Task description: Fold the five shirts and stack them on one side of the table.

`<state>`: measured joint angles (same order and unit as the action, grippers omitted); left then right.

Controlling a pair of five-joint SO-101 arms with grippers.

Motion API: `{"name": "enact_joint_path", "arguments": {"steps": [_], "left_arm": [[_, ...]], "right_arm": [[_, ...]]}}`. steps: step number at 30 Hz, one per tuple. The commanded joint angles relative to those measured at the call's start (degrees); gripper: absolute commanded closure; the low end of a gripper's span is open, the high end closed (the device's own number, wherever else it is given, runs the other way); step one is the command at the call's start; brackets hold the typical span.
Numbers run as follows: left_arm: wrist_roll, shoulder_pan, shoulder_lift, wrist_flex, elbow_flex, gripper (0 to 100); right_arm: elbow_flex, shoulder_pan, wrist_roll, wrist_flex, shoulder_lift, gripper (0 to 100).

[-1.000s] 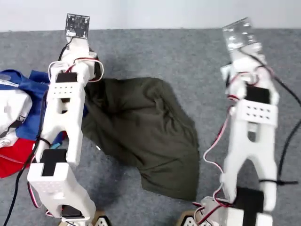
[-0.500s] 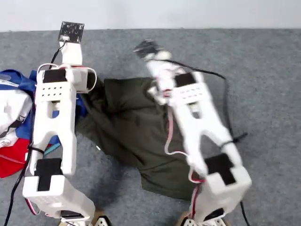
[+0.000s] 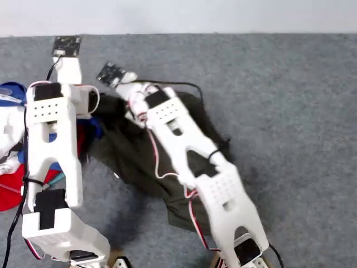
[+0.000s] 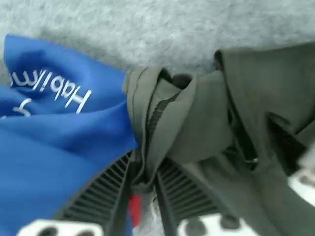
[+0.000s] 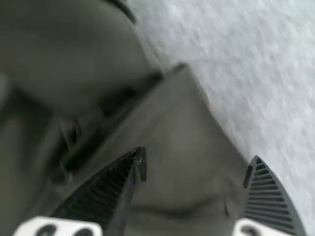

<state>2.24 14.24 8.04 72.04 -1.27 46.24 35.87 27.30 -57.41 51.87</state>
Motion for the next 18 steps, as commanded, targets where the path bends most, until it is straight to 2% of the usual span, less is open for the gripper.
{"name": "enact_joint_path", "arguments": {"steps": [1, 8, 13, 16, 18], "left_arm": [[-0.18, 0.53, -2.73, 0.44, -1.45, 99], [-0.18, 0.44, -2.73, 0.44, -1.36, 99], [-0.18, 0.44, -2.73, 0.44, -1.36, 99], [-0.18, 0.44, -2.73, 0.53, -1.36, 99], [-0.18, 0.44, -2.73, 0.53, -1.36, 99]], "right_arm": [[12.75, 1.45, -0.53, -1.63, 5.14, 67.8], [33.85, 4.70, -0.53, -10.33, 16.75, 67.8], [37.89, 4.35, -0.18, -11.03, 24.66, 67.9], [38.07, 3.74, 0.00, -10.95, 26.86, 74.2], [38.07, 2.51, 0.00, -11.03, 27.12, 83.5]]}}
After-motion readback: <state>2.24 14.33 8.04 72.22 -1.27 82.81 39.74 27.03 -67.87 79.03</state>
